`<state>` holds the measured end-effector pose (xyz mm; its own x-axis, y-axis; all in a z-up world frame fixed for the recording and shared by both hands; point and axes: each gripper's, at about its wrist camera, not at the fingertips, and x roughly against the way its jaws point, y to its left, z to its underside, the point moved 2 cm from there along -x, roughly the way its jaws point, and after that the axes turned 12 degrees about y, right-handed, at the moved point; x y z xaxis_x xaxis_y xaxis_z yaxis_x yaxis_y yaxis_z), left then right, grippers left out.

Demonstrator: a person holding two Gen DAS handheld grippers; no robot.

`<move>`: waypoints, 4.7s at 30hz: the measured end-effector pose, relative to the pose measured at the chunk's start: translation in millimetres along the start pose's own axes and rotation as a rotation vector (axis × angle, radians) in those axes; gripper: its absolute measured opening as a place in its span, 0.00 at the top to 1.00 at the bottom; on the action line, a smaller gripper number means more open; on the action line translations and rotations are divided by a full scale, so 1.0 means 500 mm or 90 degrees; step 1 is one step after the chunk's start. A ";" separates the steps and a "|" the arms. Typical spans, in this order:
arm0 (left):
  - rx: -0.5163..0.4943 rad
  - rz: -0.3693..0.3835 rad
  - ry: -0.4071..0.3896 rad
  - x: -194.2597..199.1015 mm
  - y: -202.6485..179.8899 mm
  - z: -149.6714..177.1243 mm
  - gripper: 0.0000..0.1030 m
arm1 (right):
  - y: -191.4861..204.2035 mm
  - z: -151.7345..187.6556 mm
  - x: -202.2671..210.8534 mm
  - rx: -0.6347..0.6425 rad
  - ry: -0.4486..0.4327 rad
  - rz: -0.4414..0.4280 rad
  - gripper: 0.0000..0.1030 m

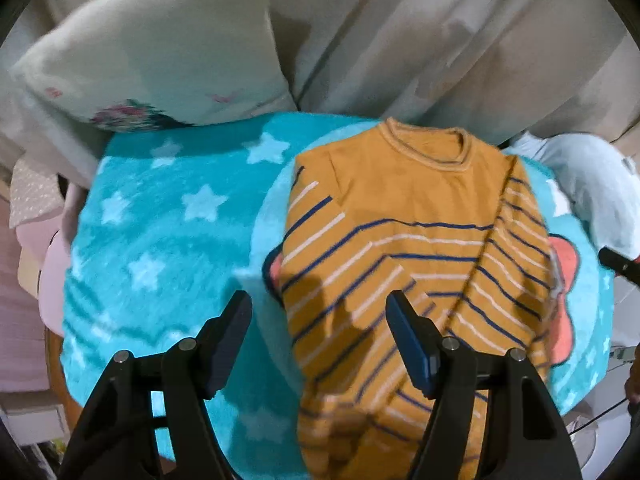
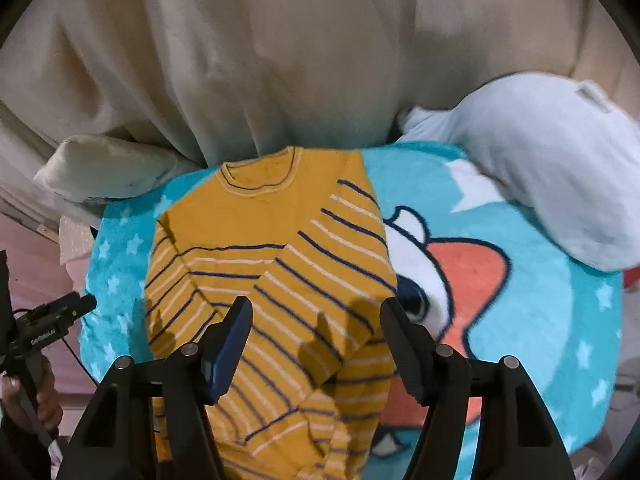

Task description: Fold small clothes

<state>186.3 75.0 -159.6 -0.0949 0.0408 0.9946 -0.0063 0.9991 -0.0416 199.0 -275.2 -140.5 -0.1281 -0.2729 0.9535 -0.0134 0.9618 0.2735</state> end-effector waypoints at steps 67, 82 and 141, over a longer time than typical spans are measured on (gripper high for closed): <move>-0.095 0.087 -0.157 0.144 0.010 -0.016 0.95 | -0.059 0.066 0.125 0.015 -0.077 0.014 0.96; -0.089 0.083 0.037 -0.076 0.056 0.339 0.97 | -0.082 0.388 -0.078 -0.090 0.054 0.068 0.96; -0.011 0.319 0.241 -0.167 -0.031 0.394 0.64 | -0.003 0.509 -0.149 -0.121 0.123 -0.064 0.78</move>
<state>-1.7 54.0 -260.6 0.2769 0.5018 0.8195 -0.0358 0.8576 -0.5130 -43.6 -250.9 -244.3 0.0555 -0.3827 0.9222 0.1721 0.9135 0.3687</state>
